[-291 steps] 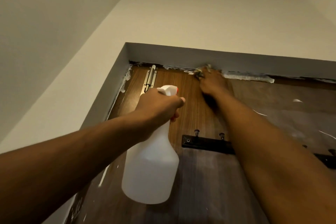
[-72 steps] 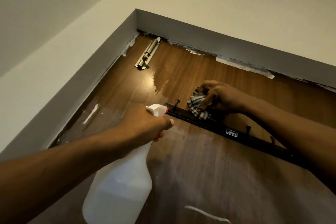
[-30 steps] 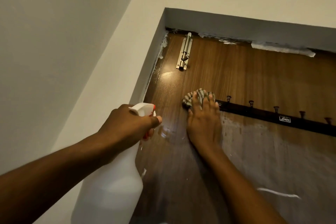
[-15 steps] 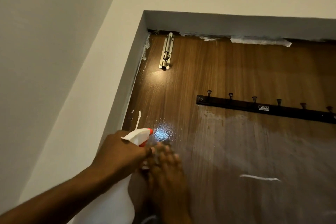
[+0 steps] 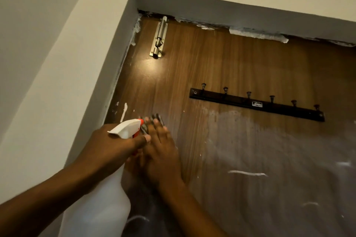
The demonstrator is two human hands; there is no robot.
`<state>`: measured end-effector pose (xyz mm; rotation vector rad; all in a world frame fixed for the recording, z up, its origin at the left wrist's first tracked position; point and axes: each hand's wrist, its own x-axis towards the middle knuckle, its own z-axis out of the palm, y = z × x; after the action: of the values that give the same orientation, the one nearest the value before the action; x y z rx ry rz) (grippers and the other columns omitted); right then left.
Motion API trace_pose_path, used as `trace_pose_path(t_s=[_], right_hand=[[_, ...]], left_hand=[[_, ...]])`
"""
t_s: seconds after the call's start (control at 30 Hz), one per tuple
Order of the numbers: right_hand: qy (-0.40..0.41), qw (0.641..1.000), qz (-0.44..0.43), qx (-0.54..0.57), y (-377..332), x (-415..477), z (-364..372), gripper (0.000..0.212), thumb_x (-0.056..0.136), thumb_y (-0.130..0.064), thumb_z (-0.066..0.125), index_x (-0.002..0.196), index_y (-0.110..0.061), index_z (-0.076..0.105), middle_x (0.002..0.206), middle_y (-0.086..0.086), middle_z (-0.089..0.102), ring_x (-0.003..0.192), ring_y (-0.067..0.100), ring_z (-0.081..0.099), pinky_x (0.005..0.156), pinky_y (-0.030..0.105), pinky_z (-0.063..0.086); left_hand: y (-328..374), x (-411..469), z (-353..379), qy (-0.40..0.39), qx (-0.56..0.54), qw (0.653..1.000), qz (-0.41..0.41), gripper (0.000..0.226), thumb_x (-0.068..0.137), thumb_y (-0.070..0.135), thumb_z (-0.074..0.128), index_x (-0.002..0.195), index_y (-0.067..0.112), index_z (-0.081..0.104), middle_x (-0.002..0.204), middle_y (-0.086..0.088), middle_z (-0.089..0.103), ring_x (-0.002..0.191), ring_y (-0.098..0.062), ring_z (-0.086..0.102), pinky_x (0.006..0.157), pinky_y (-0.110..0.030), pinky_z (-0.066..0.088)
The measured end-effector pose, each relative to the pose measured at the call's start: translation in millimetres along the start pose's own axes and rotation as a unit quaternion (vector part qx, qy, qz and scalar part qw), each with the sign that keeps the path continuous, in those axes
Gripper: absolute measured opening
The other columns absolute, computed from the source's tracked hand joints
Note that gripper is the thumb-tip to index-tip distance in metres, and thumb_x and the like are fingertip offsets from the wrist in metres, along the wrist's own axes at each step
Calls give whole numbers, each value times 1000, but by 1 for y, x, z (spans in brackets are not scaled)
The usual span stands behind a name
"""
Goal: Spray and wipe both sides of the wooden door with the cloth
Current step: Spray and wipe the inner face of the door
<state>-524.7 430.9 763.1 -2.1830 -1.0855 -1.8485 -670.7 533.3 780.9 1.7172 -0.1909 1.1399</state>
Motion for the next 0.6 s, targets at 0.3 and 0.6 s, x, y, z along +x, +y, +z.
trace_pose_path(t_s=[0.3,0.6], right_hand=[[122,928,342,-83,121,19,-60,56,105,-36,31,158,-25,15,163,14,16,151,33,8,119,52,18],[91,977,152,-119,123,-41,-49,53,101,-40,32,153,-32,31,159,6,32,148,26,26,121,45,20]], left_hand=[[7,7,27,-74,-69,995,25,29,78,33,68,96,9,64,76,-6,69,69,-17,67,59,-22,51],[16,8,85,-109,-77,991,23,63,73,41,70,126,11,53,92,-10,67,74,-18,65,63,-25,49]])
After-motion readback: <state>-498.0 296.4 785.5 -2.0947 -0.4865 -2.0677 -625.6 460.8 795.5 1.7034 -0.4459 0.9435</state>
